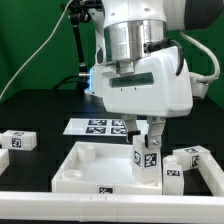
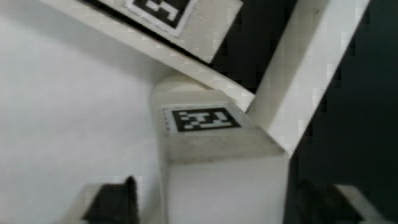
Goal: Assemble one leg
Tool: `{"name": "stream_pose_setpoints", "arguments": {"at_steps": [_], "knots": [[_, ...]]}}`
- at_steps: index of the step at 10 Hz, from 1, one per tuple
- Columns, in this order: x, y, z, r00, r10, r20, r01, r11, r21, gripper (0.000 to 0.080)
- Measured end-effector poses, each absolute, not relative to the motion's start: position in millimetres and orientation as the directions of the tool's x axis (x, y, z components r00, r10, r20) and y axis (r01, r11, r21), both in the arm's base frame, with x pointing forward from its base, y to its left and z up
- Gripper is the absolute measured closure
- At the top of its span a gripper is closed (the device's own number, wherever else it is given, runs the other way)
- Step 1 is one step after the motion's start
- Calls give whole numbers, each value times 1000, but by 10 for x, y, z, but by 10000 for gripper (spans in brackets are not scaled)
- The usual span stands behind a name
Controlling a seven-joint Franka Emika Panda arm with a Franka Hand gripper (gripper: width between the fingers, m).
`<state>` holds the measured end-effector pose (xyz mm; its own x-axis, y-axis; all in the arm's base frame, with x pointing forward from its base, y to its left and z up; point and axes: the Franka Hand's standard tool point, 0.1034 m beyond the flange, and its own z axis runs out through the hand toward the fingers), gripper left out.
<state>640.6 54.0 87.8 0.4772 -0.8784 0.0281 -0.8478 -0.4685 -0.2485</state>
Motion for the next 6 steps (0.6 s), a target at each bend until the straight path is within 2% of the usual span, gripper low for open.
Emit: {"name": "stream_pose_setpoints", "arguments": {"at_steps": [1, 2, 3, 6], "knots": [[6404, 556, 872, 558, -828, 53, -797, -553, -243, 216], [6401, 571, 867, 645, -760, 78, -729, -643, -235, 163], [6411, 580, 876, 730, -675, 106, -644, -732, -224, 154], [6413, 565, 873, 840, -522, 148, -492, -847, -200, 151]]}}
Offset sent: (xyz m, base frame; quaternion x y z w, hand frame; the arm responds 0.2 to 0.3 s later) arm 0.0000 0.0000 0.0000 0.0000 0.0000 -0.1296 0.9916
